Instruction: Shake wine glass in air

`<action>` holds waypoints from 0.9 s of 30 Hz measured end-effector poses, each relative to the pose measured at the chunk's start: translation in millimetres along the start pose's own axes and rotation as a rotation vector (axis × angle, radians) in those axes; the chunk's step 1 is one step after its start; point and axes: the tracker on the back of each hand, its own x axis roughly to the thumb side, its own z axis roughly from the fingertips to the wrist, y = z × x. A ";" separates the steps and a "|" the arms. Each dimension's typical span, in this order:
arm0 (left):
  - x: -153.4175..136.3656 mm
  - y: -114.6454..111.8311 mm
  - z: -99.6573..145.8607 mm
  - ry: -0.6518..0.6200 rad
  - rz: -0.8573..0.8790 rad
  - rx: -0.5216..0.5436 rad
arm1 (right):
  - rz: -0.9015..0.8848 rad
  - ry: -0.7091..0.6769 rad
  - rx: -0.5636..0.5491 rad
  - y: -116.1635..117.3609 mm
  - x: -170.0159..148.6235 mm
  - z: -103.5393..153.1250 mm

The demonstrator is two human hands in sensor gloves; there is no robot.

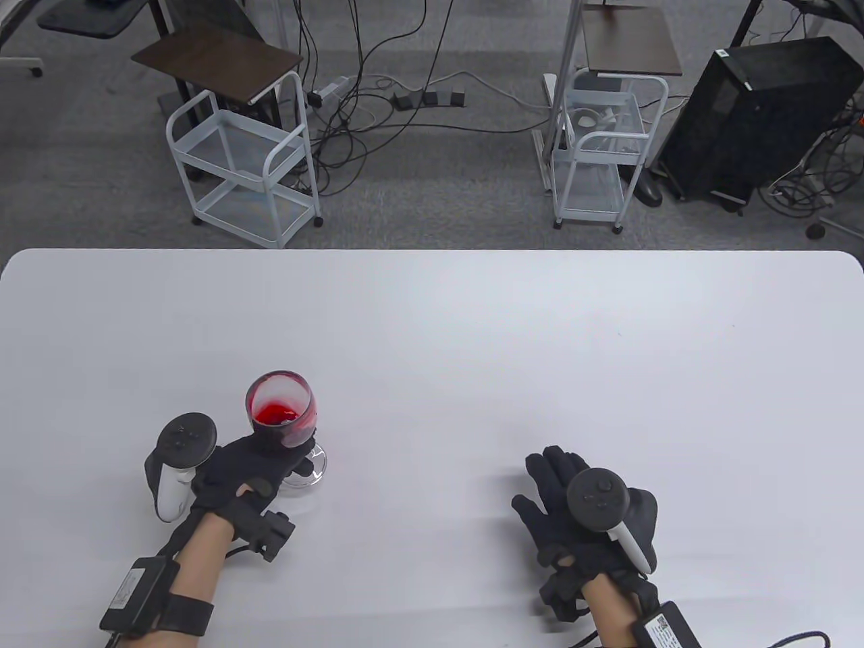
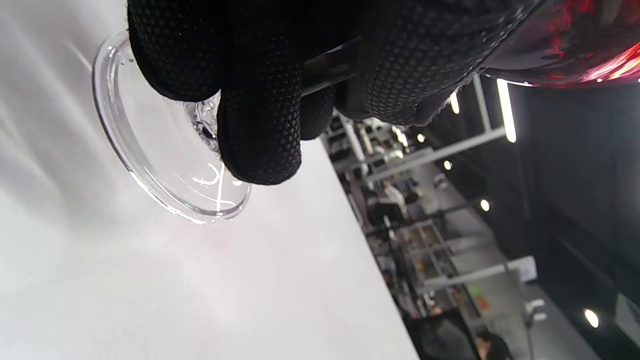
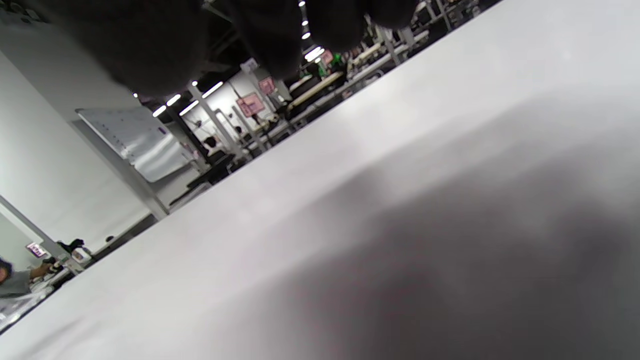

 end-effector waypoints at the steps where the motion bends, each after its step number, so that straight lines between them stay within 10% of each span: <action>1: -0.5 -0.8 1.2 0.000 0.034 -0.016 | 0.001 -0.003 -0.001 -0.2 0.2 0.6; 27: -4.1 2.4 0.6 0.012 0.035 -0.007 | 0.012 -0.008 0.000 0.4 1.5 1.1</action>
